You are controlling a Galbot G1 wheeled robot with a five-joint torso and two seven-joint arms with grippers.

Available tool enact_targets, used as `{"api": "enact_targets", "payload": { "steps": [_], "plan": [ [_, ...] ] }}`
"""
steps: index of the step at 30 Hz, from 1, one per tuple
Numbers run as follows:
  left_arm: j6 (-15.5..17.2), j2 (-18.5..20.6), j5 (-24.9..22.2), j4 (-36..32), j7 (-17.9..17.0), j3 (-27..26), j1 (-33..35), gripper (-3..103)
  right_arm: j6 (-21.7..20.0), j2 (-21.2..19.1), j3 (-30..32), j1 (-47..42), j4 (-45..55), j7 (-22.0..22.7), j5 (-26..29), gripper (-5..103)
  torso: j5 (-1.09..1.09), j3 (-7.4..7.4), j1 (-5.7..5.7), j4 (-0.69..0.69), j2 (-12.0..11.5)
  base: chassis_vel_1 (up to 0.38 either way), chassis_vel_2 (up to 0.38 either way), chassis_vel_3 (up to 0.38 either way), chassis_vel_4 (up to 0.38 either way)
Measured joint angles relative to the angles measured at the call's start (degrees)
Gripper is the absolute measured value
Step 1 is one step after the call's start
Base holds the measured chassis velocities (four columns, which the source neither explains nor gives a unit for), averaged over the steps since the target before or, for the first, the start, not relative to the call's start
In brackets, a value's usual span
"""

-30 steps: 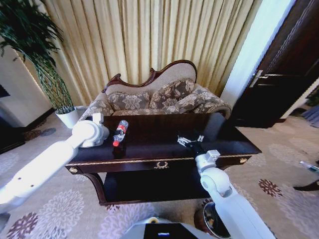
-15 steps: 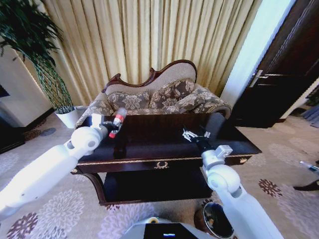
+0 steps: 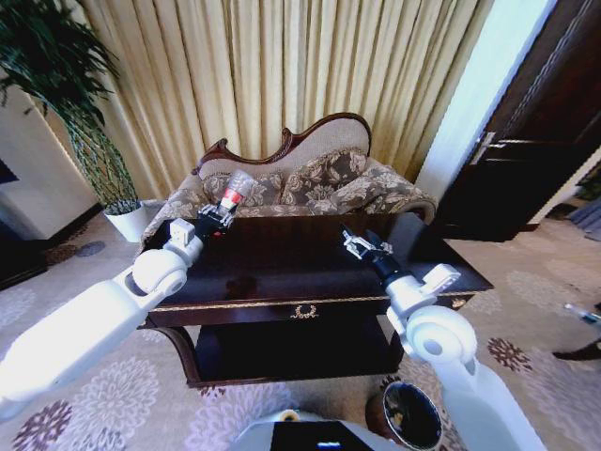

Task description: Move to the front of the table and place the trash on the table into the trash bin.

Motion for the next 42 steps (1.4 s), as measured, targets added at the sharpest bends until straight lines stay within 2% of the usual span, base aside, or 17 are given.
{"api": "enact_targets", "payload": {
  "steps": [6,14,24,42],
  "plan": [
    [-3.1,-0.1,1.6,-2.4,0.0,1.4,0.2,31,0.4,-3.8,-4.8,5.7,-1.1,-1.5,2.4,100,0.0,0.0,0.0,0.01,0.0,0.0,0.0,0.0,0.0],
    [-4.5,-0.1,2.8,-3.4,0.5,3.8,-1.3,31,0.0,-8.8,-9.2,15.4,-7.6,-3.1,8.1,100,0.01,0.0,0.0,0.0,0.0,0.0,0.0,0.0,0.0],
    [-5.0,0.0,4.1,-3.8,1.7,6.7,-2.9,31,-1.9,-9.4,-11.8,24.7,-12.1,-4.1,14.1,100,-0.01,0.01,0.0,0.01,0.0,0.0,0.0,0.0,0.0],
    [-5.3,0.7,5.0,-5.6,3.1,8.6,-5.6,31,-2.8,-7.6,-17.7,32.1,-14.7,-3.4,14.4,100,0.0,0.0,0.0,0.0,0.0,0.0,0.0,0.0,0.0]
  ]
}}
